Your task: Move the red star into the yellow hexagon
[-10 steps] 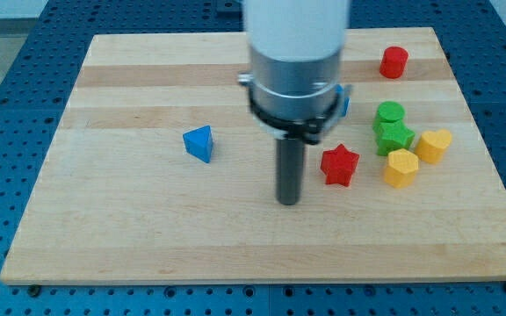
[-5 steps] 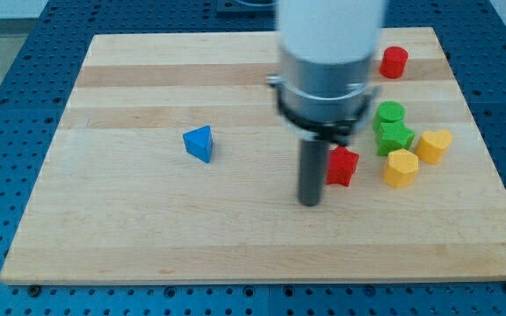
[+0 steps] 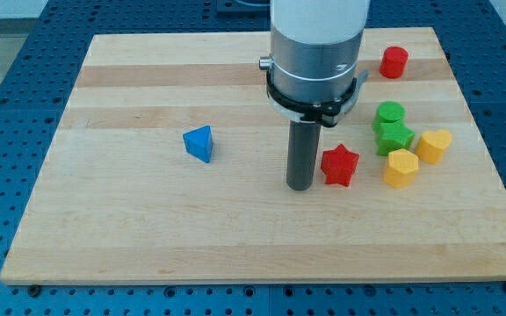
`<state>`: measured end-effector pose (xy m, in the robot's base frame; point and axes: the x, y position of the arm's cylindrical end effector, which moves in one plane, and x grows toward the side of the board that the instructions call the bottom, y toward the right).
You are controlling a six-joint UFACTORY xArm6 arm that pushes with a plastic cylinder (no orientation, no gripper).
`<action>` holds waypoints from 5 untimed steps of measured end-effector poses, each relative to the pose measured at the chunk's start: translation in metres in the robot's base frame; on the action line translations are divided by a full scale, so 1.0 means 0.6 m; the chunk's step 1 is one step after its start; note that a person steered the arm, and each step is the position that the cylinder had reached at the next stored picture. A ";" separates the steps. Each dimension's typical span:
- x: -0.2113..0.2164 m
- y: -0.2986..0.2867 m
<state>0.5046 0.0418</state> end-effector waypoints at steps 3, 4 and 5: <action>-0.010 0.110; -0.010 0.106; 0.049 0.024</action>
